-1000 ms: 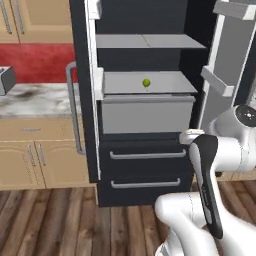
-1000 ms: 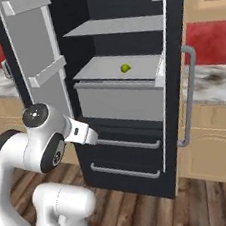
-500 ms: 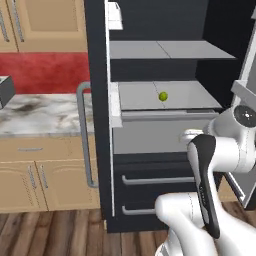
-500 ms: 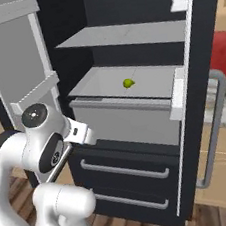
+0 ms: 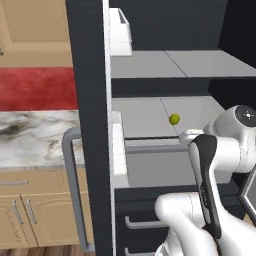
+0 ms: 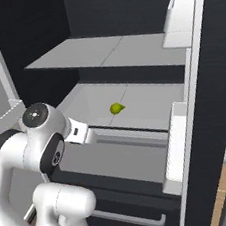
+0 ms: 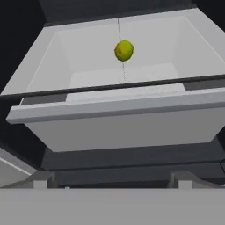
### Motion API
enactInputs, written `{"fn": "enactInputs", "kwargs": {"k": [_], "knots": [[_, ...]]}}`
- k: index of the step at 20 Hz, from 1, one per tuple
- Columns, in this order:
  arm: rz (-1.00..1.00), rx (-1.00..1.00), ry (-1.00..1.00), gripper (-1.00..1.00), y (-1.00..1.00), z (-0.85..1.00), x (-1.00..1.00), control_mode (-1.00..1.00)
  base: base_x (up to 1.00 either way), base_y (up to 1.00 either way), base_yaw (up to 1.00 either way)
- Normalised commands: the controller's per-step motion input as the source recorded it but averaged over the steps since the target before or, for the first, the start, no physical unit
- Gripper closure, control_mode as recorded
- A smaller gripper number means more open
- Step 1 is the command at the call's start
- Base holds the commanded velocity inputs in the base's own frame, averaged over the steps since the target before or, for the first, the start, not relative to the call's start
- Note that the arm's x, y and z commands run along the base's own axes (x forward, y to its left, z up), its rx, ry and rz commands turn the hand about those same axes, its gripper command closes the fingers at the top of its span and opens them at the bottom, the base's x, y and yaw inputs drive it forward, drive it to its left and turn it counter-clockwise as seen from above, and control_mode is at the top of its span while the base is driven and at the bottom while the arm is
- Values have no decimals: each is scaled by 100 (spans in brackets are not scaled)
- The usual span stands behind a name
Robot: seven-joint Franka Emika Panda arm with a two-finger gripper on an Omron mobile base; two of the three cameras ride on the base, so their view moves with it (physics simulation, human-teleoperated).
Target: Open the fridge, remove the pear, garlic, and fish, and place them on any counter.
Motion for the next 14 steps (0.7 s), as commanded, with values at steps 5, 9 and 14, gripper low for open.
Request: {"fn": "enactInputs", "kwargs": {"k": [5,9,14], "knots": [[0,0,-1,-100,0,4,0,-100,53,0,-1],[0,0,-13,-100,-6,38,14,-100,0,0,0],[-3,0,-4,-100,-10,25,79,-100,0,0,0]]}}
